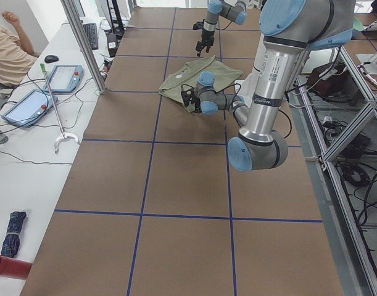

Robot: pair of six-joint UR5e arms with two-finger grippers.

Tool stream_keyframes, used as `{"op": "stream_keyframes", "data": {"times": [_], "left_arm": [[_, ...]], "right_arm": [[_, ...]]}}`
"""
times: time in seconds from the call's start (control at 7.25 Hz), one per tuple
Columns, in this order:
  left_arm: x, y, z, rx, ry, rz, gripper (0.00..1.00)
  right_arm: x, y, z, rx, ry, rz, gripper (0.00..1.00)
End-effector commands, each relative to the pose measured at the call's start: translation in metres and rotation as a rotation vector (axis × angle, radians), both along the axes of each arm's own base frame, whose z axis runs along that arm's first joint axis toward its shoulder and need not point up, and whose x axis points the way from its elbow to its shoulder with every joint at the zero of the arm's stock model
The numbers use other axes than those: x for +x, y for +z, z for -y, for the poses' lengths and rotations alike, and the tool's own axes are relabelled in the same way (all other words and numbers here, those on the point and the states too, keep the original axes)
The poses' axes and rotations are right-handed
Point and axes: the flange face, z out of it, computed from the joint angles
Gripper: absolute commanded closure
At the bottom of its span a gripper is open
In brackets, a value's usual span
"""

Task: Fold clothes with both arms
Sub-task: 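Grasp opposite edges of the folded shirt with the left and right grippers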

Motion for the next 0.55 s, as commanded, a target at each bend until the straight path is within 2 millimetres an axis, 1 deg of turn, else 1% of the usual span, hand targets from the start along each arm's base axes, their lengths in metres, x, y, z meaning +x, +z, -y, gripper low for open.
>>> {"op": "stream_keyframes", "data": {"times": [0.0,0.14,0.28,0.41], "left_arm": [[0.004,0.003,0.005,0.005,-0.018,0.013,0.77],[0.0,0.005,0.009,0.016,-0.026,0.019,1.0],[-0.012,0.003,0.025,0.042,-0.042,0.024,1.0],[-0.036,0.005,0.055,0.122,-0.062,0.054,1.0]], "right_arm": [[0.0,-0.001,0.003,0.002,0.005,0.001,0.0],[0.001,-0.001,0.004,0.002,0.008,0.001,0.0],[0.001,-0.001,0.004,0.002,0.008,0.003,0.0],[0.001,-0.001,0.005,0.002,0.01,0.001,0.0]]}}
